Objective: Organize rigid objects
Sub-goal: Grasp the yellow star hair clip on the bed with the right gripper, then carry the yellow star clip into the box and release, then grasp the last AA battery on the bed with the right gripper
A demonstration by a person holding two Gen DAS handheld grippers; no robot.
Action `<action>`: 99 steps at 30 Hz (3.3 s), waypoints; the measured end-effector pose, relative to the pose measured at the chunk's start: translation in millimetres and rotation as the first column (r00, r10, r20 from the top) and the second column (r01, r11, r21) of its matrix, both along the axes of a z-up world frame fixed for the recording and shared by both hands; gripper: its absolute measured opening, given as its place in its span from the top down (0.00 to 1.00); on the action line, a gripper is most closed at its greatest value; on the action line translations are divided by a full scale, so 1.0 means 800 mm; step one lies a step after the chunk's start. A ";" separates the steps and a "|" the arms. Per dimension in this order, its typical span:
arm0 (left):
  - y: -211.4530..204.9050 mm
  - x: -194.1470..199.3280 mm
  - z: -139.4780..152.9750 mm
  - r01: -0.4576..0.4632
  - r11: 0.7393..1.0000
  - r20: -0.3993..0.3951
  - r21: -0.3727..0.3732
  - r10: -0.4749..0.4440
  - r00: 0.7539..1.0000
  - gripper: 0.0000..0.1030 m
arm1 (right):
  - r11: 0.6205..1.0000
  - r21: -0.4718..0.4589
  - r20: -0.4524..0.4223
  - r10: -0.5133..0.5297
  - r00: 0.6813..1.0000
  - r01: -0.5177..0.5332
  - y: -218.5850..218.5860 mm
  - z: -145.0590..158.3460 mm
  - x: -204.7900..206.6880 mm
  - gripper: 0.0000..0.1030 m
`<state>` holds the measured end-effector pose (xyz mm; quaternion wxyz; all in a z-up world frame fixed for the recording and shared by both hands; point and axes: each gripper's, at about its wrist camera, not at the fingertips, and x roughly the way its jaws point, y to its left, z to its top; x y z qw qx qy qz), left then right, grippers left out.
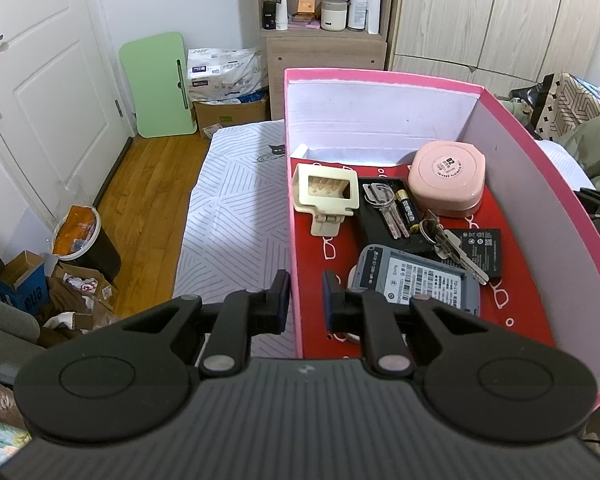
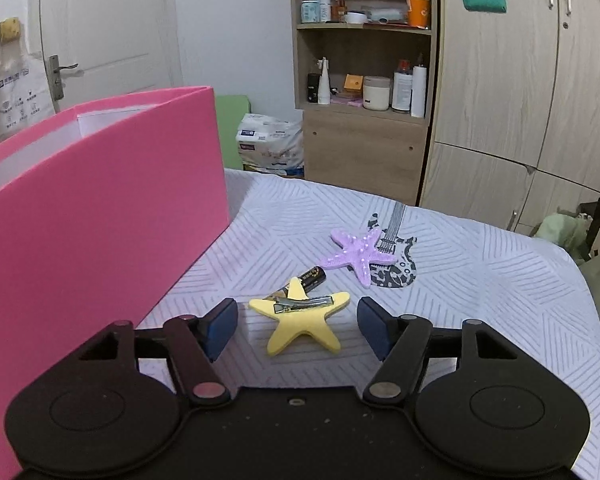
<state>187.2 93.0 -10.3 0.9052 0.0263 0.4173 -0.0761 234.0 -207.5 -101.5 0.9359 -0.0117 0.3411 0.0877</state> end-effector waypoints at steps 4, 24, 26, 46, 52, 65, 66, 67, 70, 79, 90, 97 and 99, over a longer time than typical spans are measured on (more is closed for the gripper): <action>0.000 0.000 0.000 -0.001 1.000 0.000 -0.001 0.001 1.000 0.86 | 1.000 0.022 -0.004 -0.017 1.000 0.017 -0.009 0.006 -0.006 0.47; 0.001 0.000 0.000 -0.007 1.000 -0.002 -0.006 0.007 1.000 0.86 | 0.932 0.199 0.172 0.270 0.947 -0.302 0.049 0.144 -0.057 0.47; 0.000 0.000 0.000 -0.007 1.000 -0.001 -0.004 0.007 1.000 0.86 | 0.910 0.229 0.138 0.321 0.937 -0.345 0.070 0.152 -0.041 0.47; 0.007 -0.007 0.002 -0.014 0.999 0.026 -0.037 0.015 1.000 0.86 | 0.937 0.149 -0.347 0.350 0.870 -0.317 0.201 0.092 0.096 0.46; 0.008 -0.007 0.002 -0.014 0.999 0.027 -0.035 0.015 1.000 0.86 | 0.941 0.217 -0.297 0.317 0.901 -0.260 0.178 0.105 0.093 0.44; 0.005 -0.006 0.002 -0.008 1.000 0.027 -0.023 0.009 1.000 0.86 | 0.881 0.428 -0.169 0.299 0.939 -0.203 0.038 0.163 0.021 0.39; 0.005 -0.006 0.002 -0.009 1.000 0.027 -0.024 0.009 1.000 0.86 | 0.885 0.426 -0.164 0.281 0.945 -0.189 0.026 0.163 0.016 0.39; 0.004 -0.006 0.002 -0.008 1.000 0.027 -0.024 0.009 1.000 0.86 | 0.892 0.418 -0.158 0.261 0.952 -0.175 0.017 0.161 0.013 0.39; 0.004 -0.006 0.002 -0.008 1.000 0.027 -0.021 0.009 1.000 0.86 | 0.917 0.380 -0.139 0.188 0.972 -0.123 -0.011 0.152 0.002 0.39; 0.005 -0.003 0.002 -0.014 0.999 0.007 -0.029 0.014 1.000 0.85 | 0.949 0.314 -0.127 0.008 0.992 0.032 -0.056 0.092 -0.009 0.43; 0.008 -0.003 0.002 -0.018 0.999 -0.004 -0.046 0.018 1.000 0.84 | 0.916 0.376 -0.183 -0.075 0.980 0.140 -0.049 0.030 0.025 0.58; 0.006 -0.002 0.002 -0.017 0.999 -0.002 -0.037 0.016 1.000 0.84 | 0.959 0.240 -0.138 -0.119 0.983 0.150 -0.025 0.004 0.037 0.59; 0.006 -0.002 0.002 -0.015 0.999 -0.001 -0.036 0.015 1.000 0.84 | 0.987 0.132 -0.088 -0.075 0.993 0.087 -0.009 0.004 0.031 0.74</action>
